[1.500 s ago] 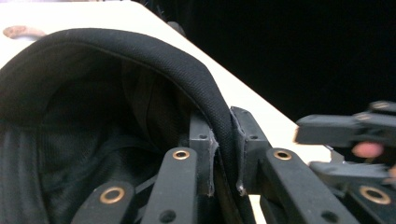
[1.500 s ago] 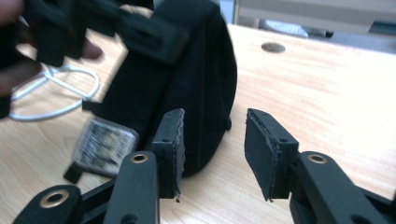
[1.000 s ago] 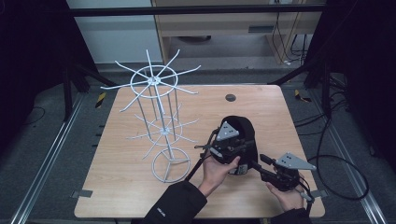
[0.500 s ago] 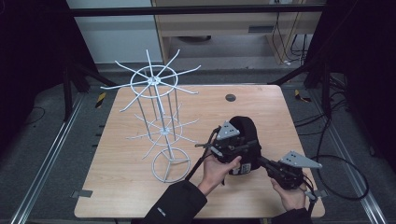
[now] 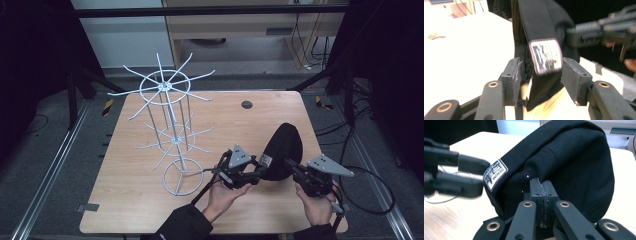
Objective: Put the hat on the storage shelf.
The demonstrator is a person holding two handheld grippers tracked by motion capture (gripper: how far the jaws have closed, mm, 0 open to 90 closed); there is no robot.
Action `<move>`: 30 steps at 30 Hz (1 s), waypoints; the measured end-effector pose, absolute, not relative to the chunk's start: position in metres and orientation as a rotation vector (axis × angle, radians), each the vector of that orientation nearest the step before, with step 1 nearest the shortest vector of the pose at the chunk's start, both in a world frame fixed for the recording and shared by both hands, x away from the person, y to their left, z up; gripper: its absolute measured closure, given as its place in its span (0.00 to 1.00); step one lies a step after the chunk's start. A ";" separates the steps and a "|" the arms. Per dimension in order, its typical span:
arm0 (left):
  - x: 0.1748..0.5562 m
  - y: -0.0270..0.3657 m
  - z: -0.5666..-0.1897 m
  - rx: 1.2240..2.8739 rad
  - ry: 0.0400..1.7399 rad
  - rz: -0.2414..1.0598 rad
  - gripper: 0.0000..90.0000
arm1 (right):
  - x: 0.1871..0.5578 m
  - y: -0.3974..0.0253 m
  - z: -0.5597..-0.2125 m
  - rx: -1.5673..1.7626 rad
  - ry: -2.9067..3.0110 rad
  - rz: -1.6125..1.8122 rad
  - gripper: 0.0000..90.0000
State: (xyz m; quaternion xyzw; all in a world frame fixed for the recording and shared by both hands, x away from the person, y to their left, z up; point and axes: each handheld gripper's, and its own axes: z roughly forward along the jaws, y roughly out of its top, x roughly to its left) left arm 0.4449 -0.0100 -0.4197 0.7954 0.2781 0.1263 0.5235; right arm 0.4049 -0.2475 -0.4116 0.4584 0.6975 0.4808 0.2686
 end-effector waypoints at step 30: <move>0.467 0.021 -0.463 1.925 0.880 0.319 0.66 | 0.449 -0.183 -0.426 1.214 2.081 1.123 0.94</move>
